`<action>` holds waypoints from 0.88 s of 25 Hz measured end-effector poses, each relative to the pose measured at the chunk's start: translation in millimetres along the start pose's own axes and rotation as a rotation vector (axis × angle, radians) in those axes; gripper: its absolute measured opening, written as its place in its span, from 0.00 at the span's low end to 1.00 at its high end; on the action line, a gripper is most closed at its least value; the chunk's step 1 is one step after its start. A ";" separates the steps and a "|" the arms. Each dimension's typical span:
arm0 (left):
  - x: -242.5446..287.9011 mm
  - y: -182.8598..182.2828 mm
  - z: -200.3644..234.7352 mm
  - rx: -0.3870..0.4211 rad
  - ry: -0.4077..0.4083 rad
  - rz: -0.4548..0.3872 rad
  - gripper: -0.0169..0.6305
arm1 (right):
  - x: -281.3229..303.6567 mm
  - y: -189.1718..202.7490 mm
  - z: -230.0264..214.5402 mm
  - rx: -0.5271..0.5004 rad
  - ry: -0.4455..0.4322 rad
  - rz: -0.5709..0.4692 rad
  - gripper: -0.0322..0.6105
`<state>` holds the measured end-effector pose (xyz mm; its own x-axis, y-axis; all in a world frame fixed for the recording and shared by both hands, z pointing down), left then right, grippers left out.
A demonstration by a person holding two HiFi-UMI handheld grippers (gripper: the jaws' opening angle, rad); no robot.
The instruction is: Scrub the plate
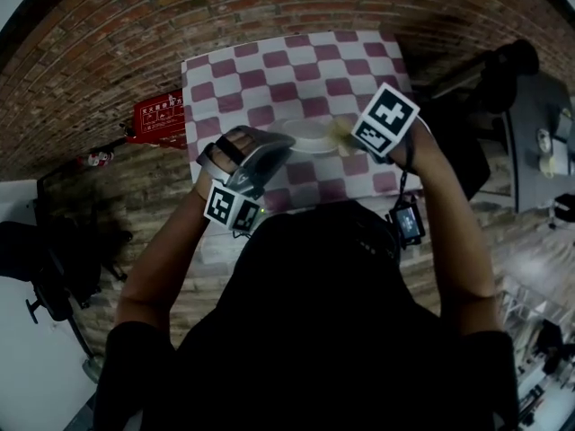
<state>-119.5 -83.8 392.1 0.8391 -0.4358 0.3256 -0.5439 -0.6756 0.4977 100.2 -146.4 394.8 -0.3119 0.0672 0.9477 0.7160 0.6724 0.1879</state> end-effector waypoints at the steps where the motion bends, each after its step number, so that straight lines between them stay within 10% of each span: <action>1: -0.3 -0.1 0.2 -0.030 -0.004 -0.006 0.06 | 0.0 4.2 -3.7 0.023 0.015 -0.022 0.13; 22: 12.4 28.9 -13.5 -0.849 -0.008 0.006 0.06 | 22.3 53.8 -18.2 0.148 0.139 -0.270 0.13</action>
<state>-124.8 -100.6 421.4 0.8343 -0.4444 0.3262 -0.3635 0.0012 0.9316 143.1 -122.2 430.8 -0.3827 -0.2224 0.8967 0.5169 0.7529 0.4074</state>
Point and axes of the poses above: the fingertips, and each gripper's own axes: x forward along the fingers, z to its left, y out of its underside, the point moved 10 cm from there along -x, backward along the fingers
